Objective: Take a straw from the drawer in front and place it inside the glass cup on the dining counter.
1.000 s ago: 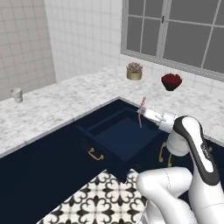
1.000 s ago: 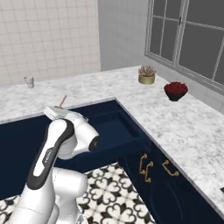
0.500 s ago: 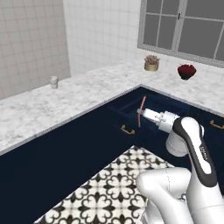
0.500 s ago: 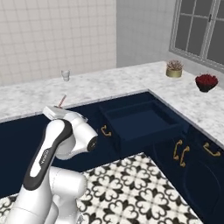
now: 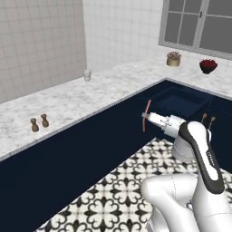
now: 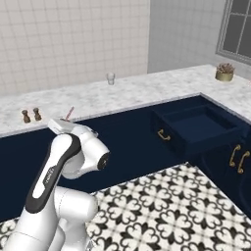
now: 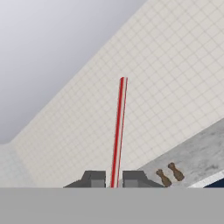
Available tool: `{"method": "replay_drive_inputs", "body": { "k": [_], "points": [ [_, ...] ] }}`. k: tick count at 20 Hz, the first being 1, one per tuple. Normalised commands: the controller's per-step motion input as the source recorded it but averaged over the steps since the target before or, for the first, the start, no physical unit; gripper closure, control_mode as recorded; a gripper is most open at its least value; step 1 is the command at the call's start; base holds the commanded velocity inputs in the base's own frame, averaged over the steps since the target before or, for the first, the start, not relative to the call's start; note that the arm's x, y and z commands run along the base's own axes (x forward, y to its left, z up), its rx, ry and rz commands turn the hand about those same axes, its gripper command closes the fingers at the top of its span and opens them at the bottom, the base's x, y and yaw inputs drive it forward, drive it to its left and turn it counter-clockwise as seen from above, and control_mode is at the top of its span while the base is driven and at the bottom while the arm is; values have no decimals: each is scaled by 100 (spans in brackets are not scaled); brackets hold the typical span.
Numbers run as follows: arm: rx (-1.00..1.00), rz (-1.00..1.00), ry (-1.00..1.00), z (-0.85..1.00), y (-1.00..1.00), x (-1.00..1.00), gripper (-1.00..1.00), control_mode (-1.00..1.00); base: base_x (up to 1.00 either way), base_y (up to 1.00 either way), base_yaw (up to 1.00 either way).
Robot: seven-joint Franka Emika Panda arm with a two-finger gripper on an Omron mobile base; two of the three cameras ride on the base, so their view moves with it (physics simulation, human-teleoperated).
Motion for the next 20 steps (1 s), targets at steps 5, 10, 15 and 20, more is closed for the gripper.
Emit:
{"method": "replay_drive_inputs", "body": {
  "k": [5,10,15,20],
  "points": [
    [0,0,0,0,0,0,100,100,-38,100,0],
    [0,0,0,0,0,0,100,100,-29,100,-1],
    [0,0,0,0,0,0,100,100,-4,100,-6],
    [0,0,0,0,0,0,100,100,0,100,-9]
  ]
}}
